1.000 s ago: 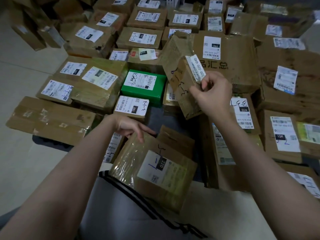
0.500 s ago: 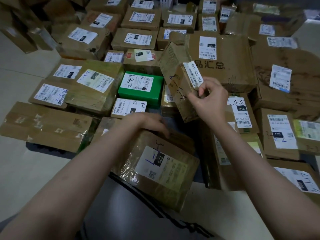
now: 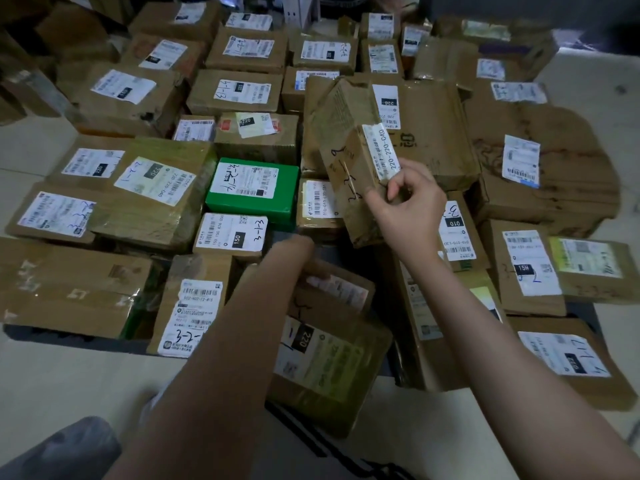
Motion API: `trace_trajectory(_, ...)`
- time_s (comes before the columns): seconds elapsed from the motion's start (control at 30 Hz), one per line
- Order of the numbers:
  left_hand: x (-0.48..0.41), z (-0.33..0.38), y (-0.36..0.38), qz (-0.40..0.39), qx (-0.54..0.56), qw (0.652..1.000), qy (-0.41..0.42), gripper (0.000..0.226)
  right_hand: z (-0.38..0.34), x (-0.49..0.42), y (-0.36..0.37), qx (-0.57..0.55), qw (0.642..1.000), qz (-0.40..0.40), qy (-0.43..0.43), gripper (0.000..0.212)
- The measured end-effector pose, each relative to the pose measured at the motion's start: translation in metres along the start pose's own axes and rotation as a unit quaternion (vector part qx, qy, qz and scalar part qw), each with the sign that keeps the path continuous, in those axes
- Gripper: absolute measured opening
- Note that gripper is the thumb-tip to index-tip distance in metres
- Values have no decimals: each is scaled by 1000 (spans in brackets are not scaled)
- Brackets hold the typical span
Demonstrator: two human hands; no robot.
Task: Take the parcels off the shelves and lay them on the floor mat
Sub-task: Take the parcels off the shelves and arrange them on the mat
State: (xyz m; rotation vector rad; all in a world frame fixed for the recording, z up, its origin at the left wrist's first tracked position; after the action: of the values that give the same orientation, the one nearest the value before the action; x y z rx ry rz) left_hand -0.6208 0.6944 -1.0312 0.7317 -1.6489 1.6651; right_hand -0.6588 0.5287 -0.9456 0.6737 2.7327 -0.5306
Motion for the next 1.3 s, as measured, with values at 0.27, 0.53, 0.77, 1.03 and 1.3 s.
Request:
trace_trajectory(0.27,-7,10,1,71,2,997,-18,47,1,4,1,-6,1000,3,9,33)
trace_trajectory(0.53,3,6,-5,-48,98,994,16,67,8,9,3,-9,1000,-9,19,30)
trace_trajectory(0.77,-4,-25,-1,-27,251,967,21,43,14,11,21,-42,999,-2,33,27)
trace_trajectory(1.03,-25,0,5,-101,231,963,92,63,20,15,32,-22,1000,-3,15,28)
trace_trajectory(1.3,-26,-28,8,-303,188,933,48,65,24,15,33,-34,999,10,20,32)
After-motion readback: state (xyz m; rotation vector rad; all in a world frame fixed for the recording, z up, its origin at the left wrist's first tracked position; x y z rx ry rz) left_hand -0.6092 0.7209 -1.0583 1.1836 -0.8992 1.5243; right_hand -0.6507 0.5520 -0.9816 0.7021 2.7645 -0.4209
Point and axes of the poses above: each hand's wrist, its own x-axis away from the middle knuckle, its own y-axis out of the palm, z = x × y, the point moved 1 cm from there along -x, towards the middle knuckle, and after that the axes turned 9 degrees about -x, right-handed, at the moved point
